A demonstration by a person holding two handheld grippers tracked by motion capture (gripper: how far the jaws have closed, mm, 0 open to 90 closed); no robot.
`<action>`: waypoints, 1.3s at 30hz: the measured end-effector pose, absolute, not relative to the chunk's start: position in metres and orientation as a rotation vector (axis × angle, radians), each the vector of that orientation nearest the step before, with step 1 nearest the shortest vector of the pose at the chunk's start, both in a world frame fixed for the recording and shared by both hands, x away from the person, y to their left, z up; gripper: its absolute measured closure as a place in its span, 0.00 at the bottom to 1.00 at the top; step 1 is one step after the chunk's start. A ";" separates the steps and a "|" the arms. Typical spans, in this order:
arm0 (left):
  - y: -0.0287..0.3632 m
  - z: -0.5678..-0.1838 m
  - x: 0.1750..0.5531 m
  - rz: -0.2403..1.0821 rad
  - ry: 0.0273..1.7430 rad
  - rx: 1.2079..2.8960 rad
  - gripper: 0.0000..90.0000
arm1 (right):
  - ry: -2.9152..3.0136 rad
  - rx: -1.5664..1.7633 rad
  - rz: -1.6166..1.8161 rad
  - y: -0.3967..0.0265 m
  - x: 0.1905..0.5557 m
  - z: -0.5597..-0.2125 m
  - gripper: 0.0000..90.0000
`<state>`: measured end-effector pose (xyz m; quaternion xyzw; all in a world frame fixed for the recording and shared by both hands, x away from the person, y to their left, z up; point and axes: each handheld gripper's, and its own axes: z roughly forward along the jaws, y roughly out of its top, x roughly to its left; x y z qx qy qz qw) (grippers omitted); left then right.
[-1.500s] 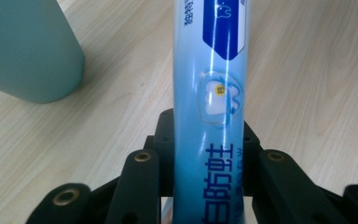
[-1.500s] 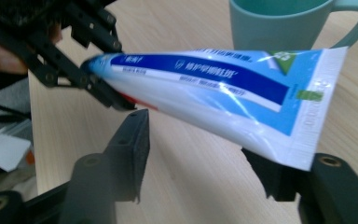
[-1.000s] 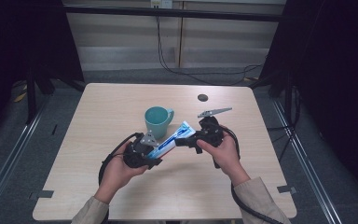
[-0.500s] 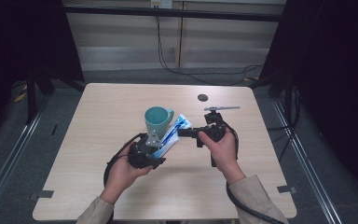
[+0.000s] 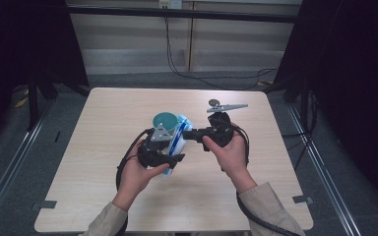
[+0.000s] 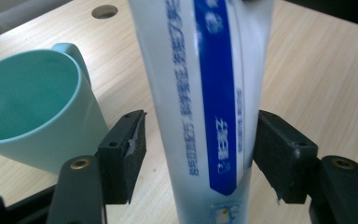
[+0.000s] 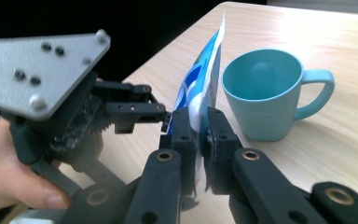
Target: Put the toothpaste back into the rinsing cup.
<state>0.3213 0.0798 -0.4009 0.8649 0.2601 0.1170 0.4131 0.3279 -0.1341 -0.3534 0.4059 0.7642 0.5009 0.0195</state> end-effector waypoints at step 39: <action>0.108 -0.382 0.335 0.382 0.705 1.983 0.79 | 2.459 1.044 1.153 -0.173 0.298 -0.441 0.20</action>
